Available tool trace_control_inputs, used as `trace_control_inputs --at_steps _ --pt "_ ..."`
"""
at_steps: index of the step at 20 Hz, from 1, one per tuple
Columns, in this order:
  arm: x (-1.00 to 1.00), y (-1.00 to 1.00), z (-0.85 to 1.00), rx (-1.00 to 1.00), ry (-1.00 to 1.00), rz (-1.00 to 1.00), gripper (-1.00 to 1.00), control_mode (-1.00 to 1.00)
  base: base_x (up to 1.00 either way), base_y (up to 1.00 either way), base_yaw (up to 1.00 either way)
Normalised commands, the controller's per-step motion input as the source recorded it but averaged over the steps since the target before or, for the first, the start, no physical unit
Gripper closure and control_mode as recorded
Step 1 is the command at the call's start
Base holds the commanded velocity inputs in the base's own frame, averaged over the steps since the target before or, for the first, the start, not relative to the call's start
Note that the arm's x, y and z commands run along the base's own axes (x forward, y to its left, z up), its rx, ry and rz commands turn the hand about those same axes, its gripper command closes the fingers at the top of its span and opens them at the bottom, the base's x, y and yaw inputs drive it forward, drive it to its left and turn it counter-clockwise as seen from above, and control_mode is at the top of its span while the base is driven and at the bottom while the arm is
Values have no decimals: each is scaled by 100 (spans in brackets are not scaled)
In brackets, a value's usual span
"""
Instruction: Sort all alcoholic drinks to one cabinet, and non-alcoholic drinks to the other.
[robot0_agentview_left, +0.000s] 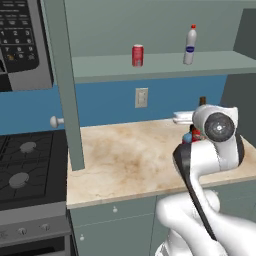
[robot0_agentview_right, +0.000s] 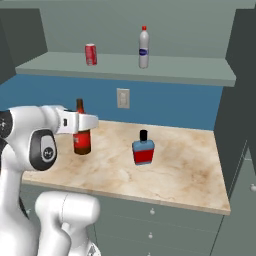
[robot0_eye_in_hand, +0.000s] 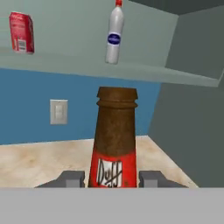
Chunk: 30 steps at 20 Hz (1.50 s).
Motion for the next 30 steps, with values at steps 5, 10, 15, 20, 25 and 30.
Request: trace_control_inputs --at_steps 5,10,15,20,25,30 --pt "-34 12 27 18 1 20 100 -100 0 0 0" --pt "-50 15 5 9 0 14 100 -100 0 0 0" --pt "-36 12 0 1 0 7 100 -100 0 0 0" --pt "-10 2 0 0 0 0 100 -100 0 0 0" --pt "-19 7 0 0 0 0 100 -100 0 0 0" --pt "-13 0 0 0 -1 0 100 100 -76 1 0"
